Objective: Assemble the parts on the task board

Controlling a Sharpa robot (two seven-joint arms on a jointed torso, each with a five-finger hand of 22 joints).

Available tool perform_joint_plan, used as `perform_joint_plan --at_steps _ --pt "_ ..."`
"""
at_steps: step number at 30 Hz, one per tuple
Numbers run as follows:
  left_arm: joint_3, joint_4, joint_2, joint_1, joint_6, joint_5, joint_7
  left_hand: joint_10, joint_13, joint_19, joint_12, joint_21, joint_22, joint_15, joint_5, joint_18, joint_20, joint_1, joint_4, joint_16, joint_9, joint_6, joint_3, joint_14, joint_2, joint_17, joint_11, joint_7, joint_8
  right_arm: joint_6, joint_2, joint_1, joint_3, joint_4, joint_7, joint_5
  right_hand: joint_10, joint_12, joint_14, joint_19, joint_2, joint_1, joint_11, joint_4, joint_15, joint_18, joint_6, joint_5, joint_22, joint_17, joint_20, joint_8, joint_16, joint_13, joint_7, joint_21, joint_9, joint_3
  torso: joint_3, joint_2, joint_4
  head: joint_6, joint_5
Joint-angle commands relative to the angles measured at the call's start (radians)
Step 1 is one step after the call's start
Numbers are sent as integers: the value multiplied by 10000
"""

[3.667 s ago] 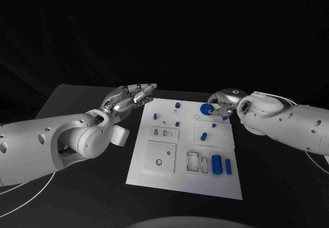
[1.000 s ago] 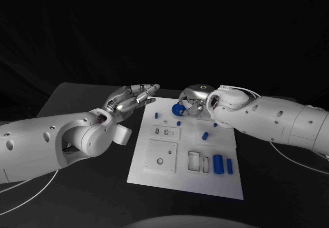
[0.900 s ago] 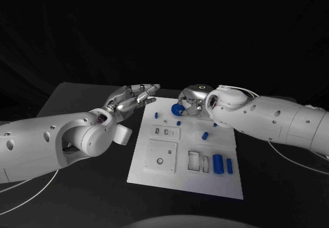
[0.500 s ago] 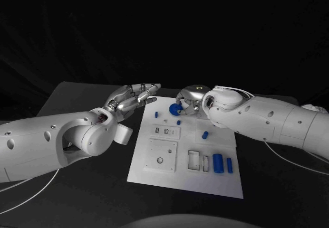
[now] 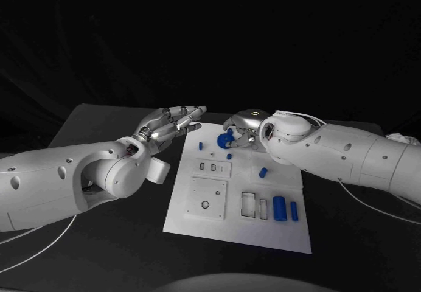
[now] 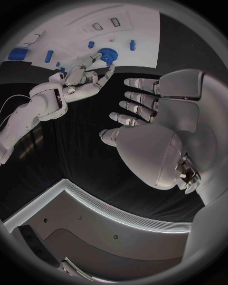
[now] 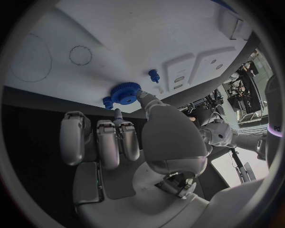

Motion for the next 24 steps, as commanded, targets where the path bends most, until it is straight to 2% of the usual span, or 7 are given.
perform_joint_plan --at_steps 1,7,14,16,20,22,24 --pt "8 -5 19 4 179 -49 79 77 10 87 63 51 12 24 45 -122 -2 0 -9 20 3 12 45 46 -4 11 21 245 39 -262 -45 -11 -2 51 137 -52 1055 39 1043 -46 96 -27 -111 -9 -39 5 -228 -338 1924 2634 -46 -57 35 2630 -33 -80 -215 -129 5 -6 1 22 0" --pt "7 -37 0 0 191 -49 86 77 10 87 63 51 12 24 45 -122 -2 0 -9 20 3 12 45 46 -4 11 21 245 39 -1160 -400 -7 -3 361 530 321 1055 39 1043 52 178 -40 -132 30 -69 -21 -20 -672 1958 2634 -87 48 35 2630 -26 4 -437 -295 -5 -21 -19 78 -1" --pt "5 -89 -33 -6 181 -49 96 83 10 94 75 56 13 35 48 -134 -2 3 -11 39 4 23 47 53 -6 12 31 254 48 -1905 -1667 209 -5 1523 1022 1176 1055 39 1043 153 492 -134 -123 305 -77 -47 792 -711 1990 2634 -99 250 35 2630 0 93 -619 -445 -33 -78 -87 78 16" --pt "4 -101 -36 -8 176 -49 95 83 10 94 75 56 13 35 48 -134 -2 3 -11 39 4 23 47 53 -6 12 31 254 48 -1995 -2213 296 -7 1989 1093 1358 1055 39 1043 190 570 24 -115 262 -62 -56 1019 -275 2004 2634 -101 290 35 2630 24 130 -667 -387 -44 -97 -108 78 21" --pt "3 -130 -31 -16 170 -49 96 83 10 94 75 56 13 35 48 -134 -2 3 -11 39 4 23 47 53 -6 12 31 254 48 -2187 -3306 393 -11 2793 1278 1605 1055 39 1043 209 566 422 -127 85 -83 -61 1332 1477 2011 2634 -110 310 35 2630 2 153 -731 -106 -49 -110 -149 86 36" --pt "3 -154 -25 -26 175 -49 99 83 10 94 75 56 13 35 48 -134 -2 3 -11 39 4 23 47 53 -6 12 31 254 48 -2283 -3810 417 -15 3083 1333 1749 1055 39 1043 96 502 631 -143 -40 -95 -29 1305 1879 1967 2634 -117 264 35 2630 -6 44 -732 41 -46 -116 -171 93 42" --pt "2 -179 -17 -38 188 -49 105 87 10 100 81 60 14 40 51 -139 -2 6 -12 50 4 20 50 58 -6 13 34 257 51 -2318 -4257 419 -22 3273 1356 1891 1055 39 1043 -81 418 748 -147 -104 -98 20 1225 1831 1900 2634 -127 221 35 2630 -2 -133 -681 125 -44 -117 -177 99 21"
